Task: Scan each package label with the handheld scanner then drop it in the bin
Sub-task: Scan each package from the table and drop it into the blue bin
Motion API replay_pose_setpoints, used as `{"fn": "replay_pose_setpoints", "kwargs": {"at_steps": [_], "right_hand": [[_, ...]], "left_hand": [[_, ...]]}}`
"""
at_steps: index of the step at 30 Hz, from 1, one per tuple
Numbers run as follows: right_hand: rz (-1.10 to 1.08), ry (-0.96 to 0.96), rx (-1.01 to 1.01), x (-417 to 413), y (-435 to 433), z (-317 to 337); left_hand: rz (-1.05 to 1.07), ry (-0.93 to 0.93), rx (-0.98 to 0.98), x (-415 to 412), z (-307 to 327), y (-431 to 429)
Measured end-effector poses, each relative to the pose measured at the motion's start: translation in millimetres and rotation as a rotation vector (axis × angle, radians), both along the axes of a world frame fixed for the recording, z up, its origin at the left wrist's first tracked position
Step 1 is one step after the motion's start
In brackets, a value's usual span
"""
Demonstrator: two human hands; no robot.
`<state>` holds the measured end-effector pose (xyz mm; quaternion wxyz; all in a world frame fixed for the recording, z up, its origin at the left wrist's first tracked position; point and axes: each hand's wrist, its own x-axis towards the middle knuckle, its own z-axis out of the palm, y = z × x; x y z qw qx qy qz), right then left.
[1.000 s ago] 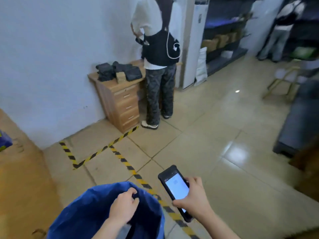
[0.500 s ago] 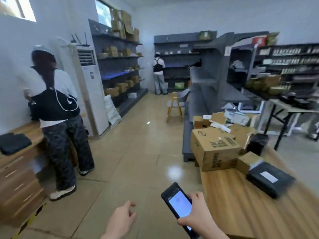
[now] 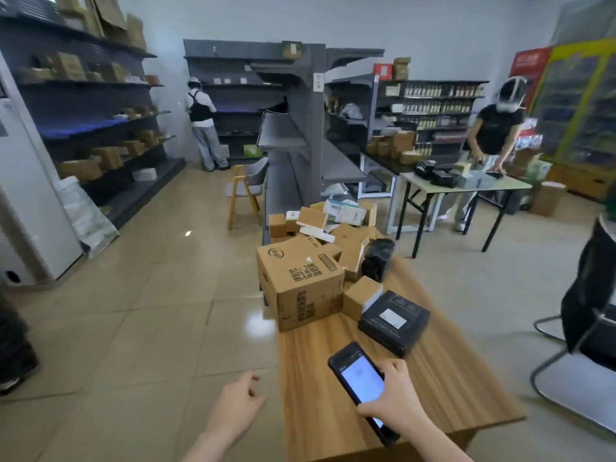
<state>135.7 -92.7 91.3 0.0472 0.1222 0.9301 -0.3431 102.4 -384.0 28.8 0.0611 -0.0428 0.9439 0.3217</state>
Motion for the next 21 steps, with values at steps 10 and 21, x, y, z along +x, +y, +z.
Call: {"fn": "replay_pose_setpoints", "kwargs": {"at_steps": [10,21], "right_hand": [[-0.098,-0.025,0.03,-82,25,-13],[-0.12,-0.064,0.035,-271,-12,9]], "left_hand": [[-0.01,0.089,0.152,-136,1,43],[-0.017,0.104,0.205,-299,5,32]]}}
